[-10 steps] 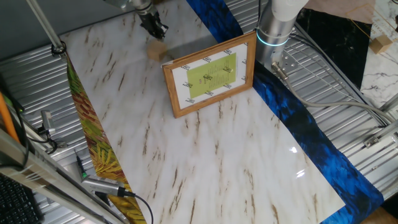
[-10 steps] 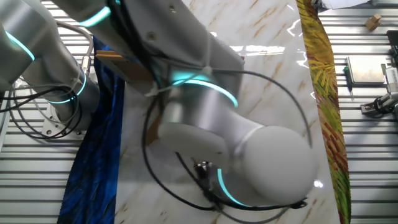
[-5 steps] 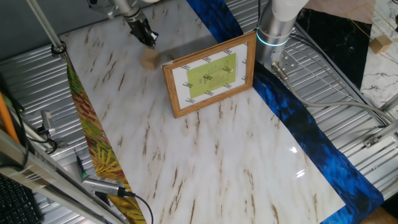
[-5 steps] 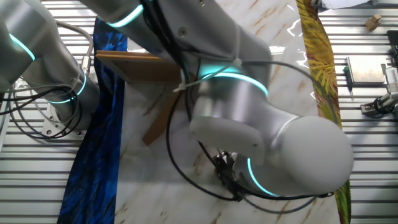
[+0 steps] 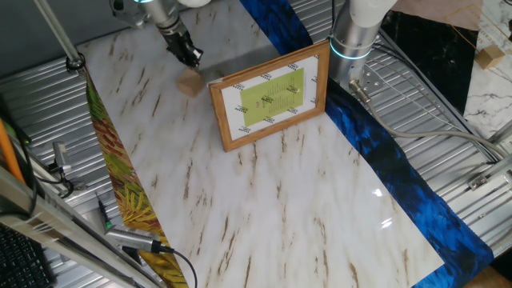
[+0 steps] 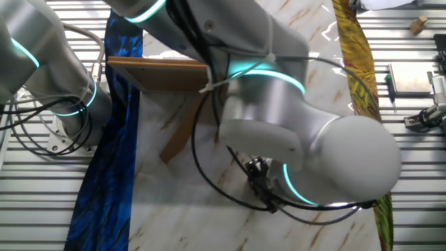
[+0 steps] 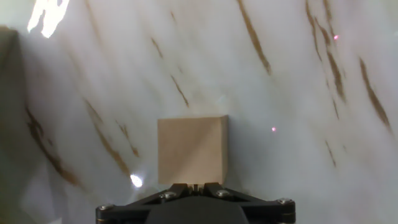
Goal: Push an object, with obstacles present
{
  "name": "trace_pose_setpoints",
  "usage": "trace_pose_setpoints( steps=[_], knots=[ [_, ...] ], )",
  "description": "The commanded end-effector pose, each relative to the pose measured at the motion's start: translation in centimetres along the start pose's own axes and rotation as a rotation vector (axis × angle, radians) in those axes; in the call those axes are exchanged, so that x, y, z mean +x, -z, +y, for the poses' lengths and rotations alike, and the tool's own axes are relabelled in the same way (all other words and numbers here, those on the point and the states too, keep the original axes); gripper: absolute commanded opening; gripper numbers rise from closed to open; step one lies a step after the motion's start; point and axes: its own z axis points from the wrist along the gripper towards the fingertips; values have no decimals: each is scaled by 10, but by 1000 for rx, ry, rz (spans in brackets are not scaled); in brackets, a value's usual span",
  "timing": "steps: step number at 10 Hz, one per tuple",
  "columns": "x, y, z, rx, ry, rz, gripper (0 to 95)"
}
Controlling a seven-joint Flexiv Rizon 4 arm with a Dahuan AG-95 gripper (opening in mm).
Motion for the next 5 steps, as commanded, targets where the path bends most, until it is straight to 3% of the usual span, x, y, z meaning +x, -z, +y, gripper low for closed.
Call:
trace_pose_setpoints(
  steps=[1, 5],
  knots=[
    [-8, 1, 2, 3, 1, -2, 0],
    [-46, 6, 5, 5, 13, -5, 0]
  ],
)
